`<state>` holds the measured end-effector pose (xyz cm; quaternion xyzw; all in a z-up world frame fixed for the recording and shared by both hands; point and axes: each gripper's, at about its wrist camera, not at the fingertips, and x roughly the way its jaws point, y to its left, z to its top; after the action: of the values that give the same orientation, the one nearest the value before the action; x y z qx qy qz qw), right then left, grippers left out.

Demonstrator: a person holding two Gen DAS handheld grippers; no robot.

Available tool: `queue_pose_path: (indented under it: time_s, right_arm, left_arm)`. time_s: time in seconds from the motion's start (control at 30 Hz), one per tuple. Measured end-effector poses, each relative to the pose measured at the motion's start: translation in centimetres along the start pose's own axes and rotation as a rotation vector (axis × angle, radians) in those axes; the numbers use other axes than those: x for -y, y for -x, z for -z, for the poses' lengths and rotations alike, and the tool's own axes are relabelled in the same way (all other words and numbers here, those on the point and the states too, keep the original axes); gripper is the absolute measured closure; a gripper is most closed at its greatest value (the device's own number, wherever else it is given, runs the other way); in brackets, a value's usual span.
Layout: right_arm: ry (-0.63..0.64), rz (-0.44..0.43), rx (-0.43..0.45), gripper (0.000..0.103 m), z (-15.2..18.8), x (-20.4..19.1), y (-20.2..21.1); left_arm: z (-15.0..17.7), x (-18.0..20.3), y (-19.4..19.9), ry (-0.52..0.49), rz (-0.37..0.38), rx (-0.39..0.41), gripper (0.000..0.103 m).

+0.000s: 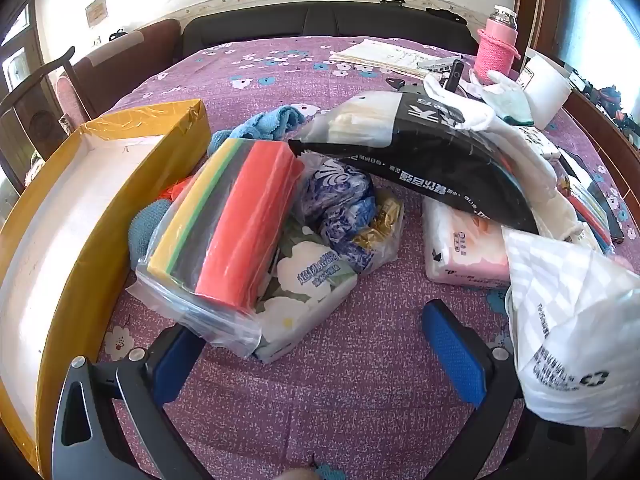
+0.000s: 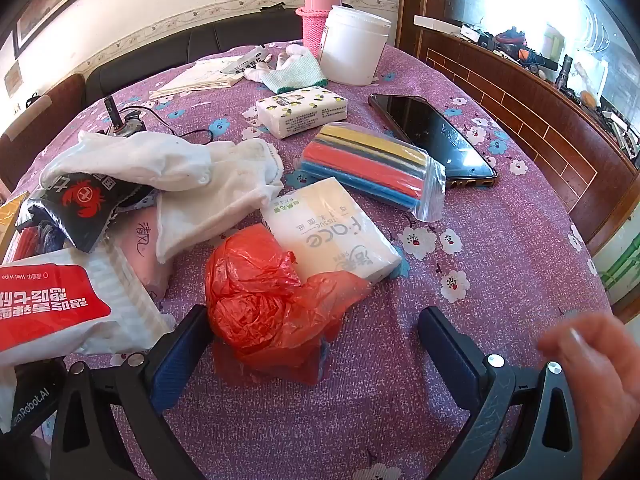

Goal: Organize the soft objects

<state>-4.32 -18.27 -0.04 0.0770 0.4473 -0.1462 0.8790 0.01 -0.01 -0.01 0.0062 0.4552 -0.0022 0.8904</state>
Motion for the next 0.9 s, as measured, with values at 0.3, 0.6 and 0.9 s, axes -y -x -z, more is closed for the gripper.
queue_pose_path:
  time_s: [0.3, 0.6, 0.9]
  right_arm:
    - [0.002, 0.002, 0.002, 0.001, 0.08, 0.56, 0.16]
    - [0.002, 0.002, 0.003, 0.001, 0.14, 0.56, 0.09]
    - [0.001, 0.001, 0.002, 0.001, 0.16, 0.72, 0.12]
  left_arm:
    - [0.0, 0.0, 0.0, 0.001, 0.0, 0.004, 0.0]
    - [0.01, 0.0, 0.01, 0.001, 0.001, 0.005, 0.0]
    - [0.0, 0.0, 0.01, 0.001, 0.0, 0.006, 0.0]
